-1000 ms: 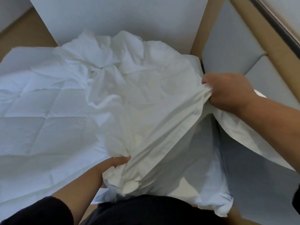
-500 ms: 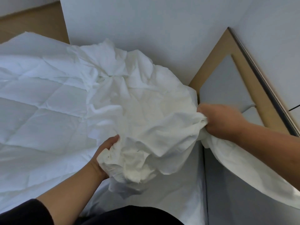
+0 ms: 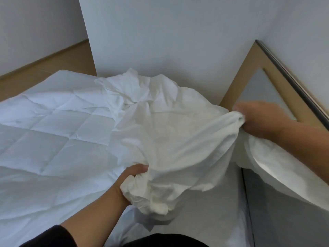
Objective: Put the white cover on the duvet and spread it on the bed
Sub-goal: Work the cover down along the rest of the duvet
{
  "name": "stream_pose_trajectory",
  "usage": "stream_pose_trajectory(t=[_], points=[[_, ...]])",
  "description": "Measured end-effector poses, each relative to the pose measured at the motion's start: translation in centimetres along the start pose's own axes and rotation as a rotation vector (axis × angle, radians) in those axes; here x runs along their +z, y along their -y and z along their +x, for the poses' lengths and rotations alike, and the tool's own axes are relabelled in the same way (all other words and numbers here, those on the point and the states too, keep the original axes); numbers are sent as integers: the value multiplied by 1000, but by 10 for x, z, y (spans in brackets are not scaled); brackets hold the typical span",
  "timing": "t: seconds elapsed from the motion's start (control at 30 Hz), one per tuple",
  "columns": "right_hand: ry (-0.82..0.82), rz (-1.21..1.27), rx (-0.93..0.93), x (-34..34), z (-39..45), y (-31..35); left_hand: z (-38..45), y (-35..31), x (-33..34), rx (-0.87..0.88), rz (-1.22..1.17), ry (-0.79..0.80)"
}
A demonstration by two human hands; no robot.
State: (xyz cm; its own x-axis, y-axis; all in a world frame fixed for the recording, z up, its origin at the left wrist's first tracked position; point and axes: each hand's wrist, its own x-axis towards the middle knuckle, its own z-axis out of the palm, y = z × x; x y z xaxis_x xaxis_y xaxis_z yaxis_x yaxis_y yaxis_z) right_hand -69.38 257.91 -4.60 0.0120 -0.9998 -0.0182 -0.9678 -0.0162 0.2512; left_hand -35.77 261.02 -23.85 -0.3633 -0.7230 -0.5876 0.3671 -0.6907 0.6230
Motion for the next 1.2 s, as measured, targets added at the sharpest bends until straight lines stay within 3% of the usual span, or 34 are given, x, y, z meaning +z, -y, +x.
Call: stream_pose_trajectory(t=[0.13, 0.23, 0.3, 0.37, 0.5, 0.57, 0.63, 0.73, 0.8, 0.93, 1.03, 1.1, 1.2], points=[[-126, -32, 75, -5, 29, -41, -6, 9, -32, -70, 246, 45], [-143, -9, 124, -14, 37, -46, -10, 29, -63, -68, 498, -223], [-175, -17, 112, -16, 40, -45, -8, 48, -85, -52, 524, -417], [-212, -14, 96, -11, 50, -46, -8, 59, -98, -107, 491, -515], [-236, -33, 4, 39, 121, -97, -7, 63, -116, -474, 440, -381], [-228, -48, -51, 59, 156, -117, -4, 72, -136, -572, 352, -311], [-111, 31, -35, 70, 157, -96, -3, 83, -148, -484, 190, -343], [-111, 107, 22, 28, 97, -20, 5, 83, -155, -219, -40, -526], [-56, 143, 11, 30, 78, -3, 9, 67, -158, -99, -105, -589], [141, 122, 66, 69, 67, -12, -7, 21, -161, -38, -328, -566], [423, 32, 58, 102, 55, -7, -25, -8, -148, -22, -290, -551], [532, 79, -9, 119, 42, 24, -32, -16, -131, 6, -213, -485], [557, 330, -213, 145, 14, 111, -29, -17, -106, 25, -205, -411]])
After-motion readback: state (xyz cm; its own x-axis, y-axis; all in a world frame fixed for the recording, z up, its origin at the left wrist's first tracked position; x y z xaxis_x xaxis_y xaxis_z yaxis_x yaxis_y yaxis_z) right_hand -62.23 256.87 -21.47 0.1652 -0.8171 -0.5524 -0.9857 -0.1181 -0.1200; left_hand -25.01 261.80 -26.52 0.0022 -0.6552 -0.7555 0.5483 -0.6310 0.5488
